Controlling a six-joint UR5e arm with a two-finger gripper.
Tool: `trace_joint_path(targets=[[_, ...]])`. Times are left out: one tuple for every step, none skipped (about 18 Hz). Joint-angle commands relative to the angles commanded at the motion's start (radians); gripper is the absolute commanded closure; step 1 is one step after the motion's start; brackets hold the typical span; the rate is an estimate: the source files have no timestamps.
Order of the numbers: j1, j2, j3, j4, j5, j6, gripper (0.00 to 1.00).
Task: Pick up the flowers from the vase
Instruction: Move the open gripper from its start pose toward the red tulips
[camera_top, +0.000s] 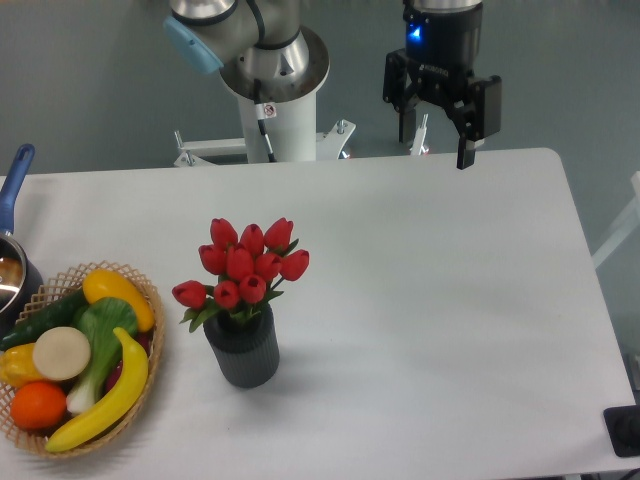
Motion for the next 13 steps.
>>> trace_joint_path(targets=[[0.0, 0.0, 0.0, -0.002, -0.002, 0.003, 0.0], [0.0, 0.0, 0.002, -0.002, -0.006, 0.008, 0.0], [0.0, 0.0, 0.002, -0.002, -0.006, 0.008, 0.0], [-0.002, 0.0, 0.002, 0.002, -0.003, 0.008, 0.0], [-0.006, 0.002, -0.002, 0.002, -0.002, 0.006, 0.0], [-0.008, 0.002, -0.006, 0.002, -0.006, -0.003, 0.0], [-0.011, 0.002, -0.006, 0.002, -0.008, -0.008, 0.0], [-0.012, 0.002, -0.008, 0.002, -0.009, -0.012, 0.0], [-0.012, 0.002, -0.011, 0.002, -0.018, -0.02, 0.0], [-0.011, 0.002, -0.023, 0.002, -0.037, -0.024, 0.0], [-0.011, 0.005, -0.04, 0.003, -0.066, -0.026, 0.0], [-0.011, 0.014, -0.055, 0.015, -0.086, -0.029, 0.0], [-0.012, 0.021, -0.073, 0.041, -0.095, -0.046, 0.0]])
